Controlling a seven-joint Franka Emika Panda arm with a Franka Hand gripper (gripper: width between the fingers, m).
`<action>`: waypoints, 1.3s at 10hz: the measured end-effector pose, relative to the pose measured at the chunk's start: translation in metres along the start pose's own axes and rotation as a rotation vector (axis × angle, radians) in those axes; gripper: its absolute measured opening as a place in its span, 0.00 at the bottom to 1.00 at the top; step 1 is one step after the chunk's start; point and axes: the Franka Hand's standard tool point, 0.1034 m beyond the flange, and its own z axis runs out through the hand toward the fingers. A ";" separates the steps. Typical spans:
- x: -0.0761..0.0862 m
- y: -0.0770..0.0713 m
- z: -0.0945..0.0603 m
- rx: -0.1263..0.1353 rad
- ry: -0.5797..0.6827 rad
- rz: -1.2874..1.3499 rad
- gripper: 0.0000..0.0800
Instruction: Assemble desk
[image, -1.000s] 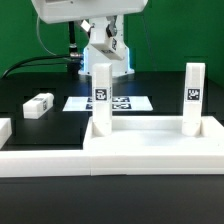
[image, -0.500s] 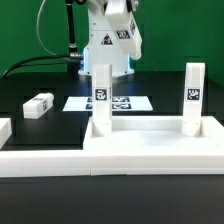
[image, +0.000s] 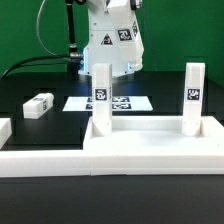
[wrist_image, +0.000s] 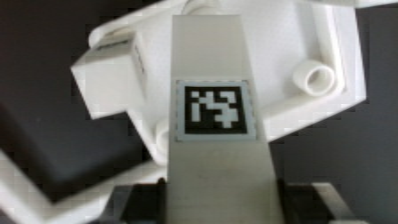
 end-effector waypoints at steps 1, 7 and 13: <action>0.005 -0.014 0.000 -0.006 0.073 -0.046 0.36; 0.010 -0.053 -0.006 0.058 0.284 -0.131 0.36; 0.003 -0.121 0.041 0.054 0.277 -0.184 0.36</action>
Offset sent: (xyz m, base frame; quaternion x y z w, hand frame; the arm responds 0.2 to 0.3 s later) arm 0.0080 -0.0036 0.0344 -0.0412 0.1946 -0.0678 0.9777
